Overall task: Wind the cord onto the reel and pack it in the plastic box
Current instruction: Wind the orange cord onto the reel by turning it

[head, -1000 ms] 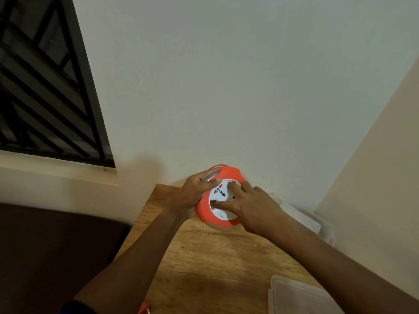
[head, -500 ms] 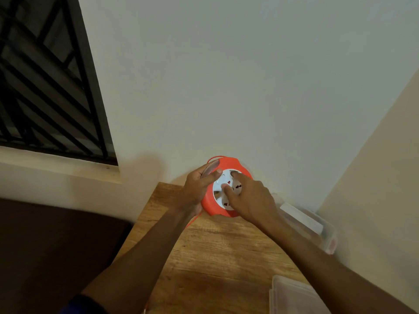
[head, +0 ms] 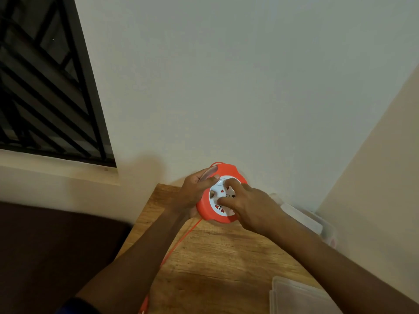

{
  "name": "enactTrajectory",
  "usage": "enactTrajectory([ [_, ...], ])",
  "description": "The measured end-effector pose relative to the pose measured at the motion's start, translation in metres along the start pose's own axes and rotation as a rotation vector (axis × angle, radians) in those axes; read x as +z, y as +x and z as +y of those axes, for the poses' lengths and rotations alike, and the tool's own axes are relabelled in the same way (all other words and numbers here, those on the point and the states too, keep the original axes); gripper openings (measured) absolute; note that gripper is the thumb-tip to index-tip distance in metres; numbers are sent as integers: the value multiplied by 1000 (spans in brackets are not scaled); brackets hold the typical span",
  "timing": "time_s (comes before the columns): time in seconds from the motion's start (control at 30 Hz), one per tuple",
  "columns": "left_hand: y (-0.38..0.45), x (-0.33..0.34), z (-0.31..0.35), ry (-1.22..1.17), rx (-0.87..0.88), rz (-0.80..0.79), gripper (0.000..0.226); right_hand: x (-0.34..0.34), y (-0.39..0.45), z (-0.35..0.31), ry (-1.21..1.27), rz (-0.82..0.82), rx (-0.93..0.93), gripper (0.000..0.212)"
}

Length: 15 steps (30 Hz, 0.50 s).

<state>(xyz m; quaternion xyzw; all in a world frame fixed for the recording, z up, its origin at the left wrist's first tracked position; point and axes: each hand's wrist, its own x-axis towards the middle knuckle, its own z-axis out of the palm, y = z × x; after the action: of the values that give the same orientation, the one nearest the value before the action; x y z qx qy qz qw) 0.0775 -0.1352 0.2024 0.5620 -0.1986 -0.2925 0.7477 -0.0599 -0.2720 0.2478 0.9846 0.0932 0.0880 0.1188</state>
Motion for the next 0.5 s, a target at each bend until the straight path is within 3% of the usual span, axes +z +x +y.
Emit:
enactTrajectory([
  [0.1, 0, -1, -3, -30, -3, -25, 33, -1, -3, 4, -83, -14, -86, 57],
  [0.2, 0, -1, -1, -42, -4, -41, 44, -3, 0, 4, -150, -28, -17, 66],
  [0.37, 4, 6, 1, -52, 4, -54, 29, -1, 11, -3, -200, -65, 43, 70],
  [0.5, 6, 7, 0, -45, 12, -55, 33, 6, 17, -1, -275, -14, 10, 71],
])
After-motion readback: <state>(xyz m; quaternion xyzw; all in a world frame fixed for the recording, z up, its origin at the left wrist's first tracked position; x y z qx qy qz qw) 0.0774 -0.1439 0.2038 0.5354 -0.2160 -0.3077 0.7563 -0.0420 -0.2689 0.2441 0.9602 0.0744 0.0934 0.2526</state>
